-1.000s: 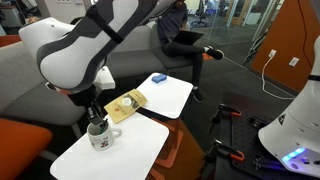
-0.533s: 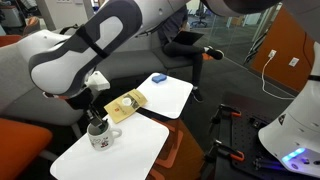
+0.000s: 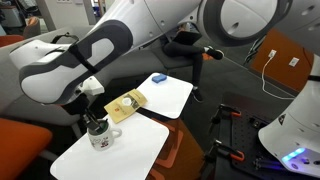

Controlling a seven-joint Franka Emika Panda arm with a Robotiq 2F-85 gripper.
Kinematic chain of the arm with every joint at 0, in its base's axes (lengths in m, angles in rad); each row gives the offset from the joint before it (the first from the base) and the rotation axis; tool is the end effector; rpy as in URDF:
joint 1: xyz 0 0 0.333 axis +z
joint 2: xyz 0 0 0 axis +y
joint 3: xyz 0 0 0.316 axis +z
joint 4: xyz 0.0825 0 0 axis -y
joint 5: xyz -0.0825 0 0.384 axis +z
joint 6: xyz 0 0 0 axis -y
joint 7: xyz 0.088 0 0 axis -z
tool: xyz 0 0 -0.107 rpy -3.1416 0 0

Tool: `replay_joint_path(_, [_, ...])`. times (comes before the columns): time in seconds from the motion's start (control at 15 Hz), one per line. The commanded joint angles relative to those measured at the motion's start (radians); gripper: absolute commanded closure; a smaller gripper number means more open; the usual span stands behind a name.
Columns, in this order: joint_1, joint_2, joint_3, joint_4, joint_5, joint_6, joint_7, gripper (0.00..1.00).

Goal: Take the green pen out of the white mug

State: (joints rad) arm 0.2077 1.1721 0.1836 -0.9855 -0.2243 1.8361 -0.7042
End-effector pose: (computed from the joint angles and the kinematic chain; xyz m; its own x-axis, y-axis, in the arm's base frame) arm 0.7067 0.2232 0.1127 0.4172 0.8760 -0.2422 0.8677 -0.4632 -0.1804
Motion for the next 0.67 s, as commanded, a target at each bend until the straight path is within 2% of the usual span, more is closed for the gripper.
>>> replay_joint_path(0.0, [0.02, 0.08, -0.015, 0.142, -0.012, -0.089, -0.031, 0.58])
replay_joint_path(0.6, [0.045, 0.187, -0.041, 0.289, -0.013, -0.176, -0.039, 0.52])
